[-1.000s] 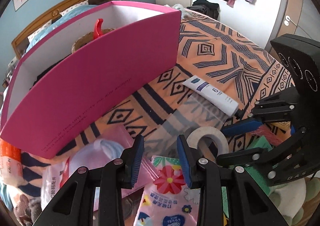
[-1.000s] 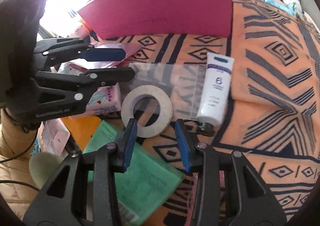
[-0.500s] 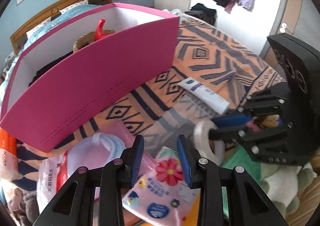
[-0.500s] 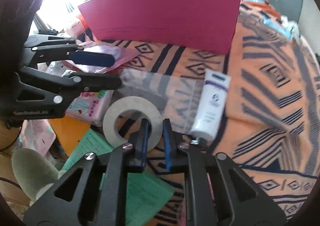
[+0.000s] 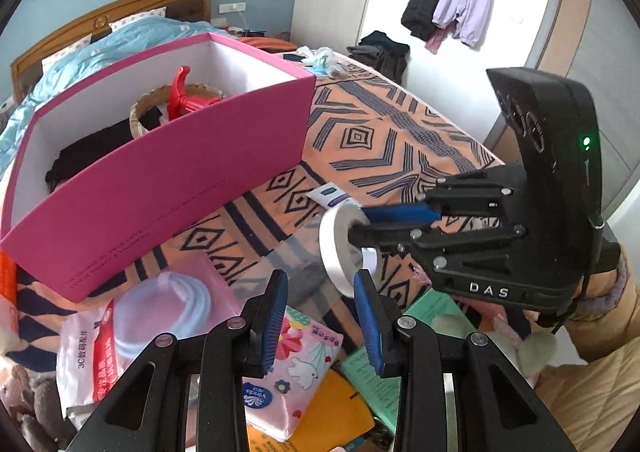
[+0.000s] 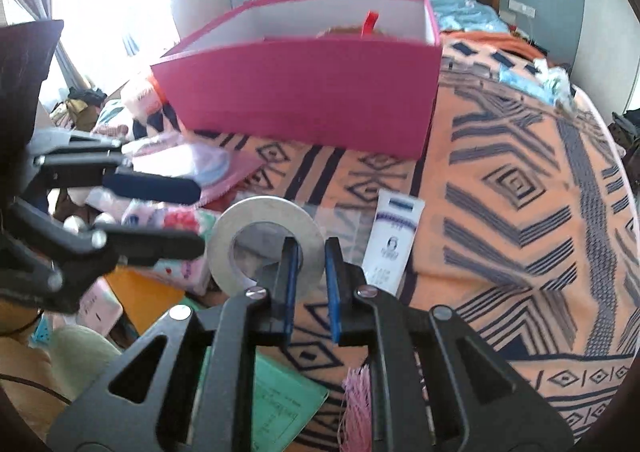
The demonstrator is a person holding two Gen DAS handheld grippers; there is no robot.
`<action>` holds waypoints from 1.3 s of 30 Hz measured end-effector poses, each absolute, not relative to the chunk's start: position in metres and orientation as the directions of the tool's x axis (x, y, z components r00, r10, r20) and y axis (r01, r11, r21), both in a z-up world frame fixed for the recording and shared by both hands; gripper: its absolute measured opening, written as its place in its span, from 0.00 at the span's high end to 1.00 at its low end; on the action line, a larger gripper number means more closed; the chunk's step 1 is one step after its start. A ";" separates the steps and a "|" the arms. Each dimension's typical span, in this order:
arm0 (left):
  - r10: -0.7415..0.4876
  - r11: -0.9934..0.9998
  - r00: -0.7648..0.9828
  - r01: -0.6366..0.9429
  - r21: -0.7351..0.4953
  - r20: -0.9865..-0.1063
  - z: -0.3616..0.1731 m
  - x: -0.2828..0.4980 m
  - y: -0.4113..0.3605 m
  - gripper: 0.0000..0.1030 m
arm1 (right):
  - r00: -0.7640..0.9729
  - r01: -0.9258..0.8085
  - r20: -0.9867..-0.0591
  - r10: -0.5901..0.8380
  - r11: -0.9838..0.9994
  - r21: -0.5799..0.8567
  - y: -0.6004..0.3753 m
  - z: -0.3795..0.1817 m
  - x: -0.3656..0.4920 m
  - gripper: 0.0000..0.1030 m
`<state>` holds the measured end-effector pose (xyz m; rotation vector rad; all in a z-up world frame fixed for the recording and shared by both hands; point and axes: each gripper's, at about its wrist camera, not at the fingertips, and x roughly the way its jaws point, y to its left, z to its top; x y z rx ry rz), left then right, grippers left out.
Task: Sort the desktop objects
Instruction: 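Close the right gripper on the tape roll rim and lift it, then carry the tape roll with the right gripper over the pink box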
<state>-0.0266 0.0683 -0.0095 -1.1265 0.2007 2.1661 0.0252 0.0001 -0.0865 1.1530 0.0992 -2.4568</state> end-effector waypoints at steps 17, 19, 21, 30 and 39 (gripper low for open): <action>0.542 -0.793 -0.421 -0.542 -0.278 -0.727 0.005 -0.058 0.065 0.80 | -0.644 0.426 -0.682 -0.347 -0.903 0.057 -0.009 -0.044 0.011 0.85; 0.548 -0.793 -0.427 -0.537 -0.286 -0.720 0.007 -0.060 0.065 0.84 | -0.651 0.427 -0.675 -0.349 -0.903 0.055 -0.010 -0.040 0.008 0.85; 0.550 -0.797 -0.436 -0.528 -0.292 -0.712 0.009 -0.062 0.065 0.84 | -0.654 0.429 -0.669 -0.353 -0.902 0.056 -0.010 -0.038 0.005 0.85; 0.572 -0.800 -0.469 -0.501 -0.331 -0.673 0.023 -0.078 0.059 0.85 | -0.676 0.434 -0.641 -0.363 -0.899 0.052 -0.008 -0.018 -0.006 0.85; 0.569 -0.811 -0.491 -0.468 -0.351 -0.660 0.028 -0.096 0.051 0.85 | -0.670 0.451 -0.634 -0.386 -0.890 0.064 -0.014 -0.007 -0.024 0.85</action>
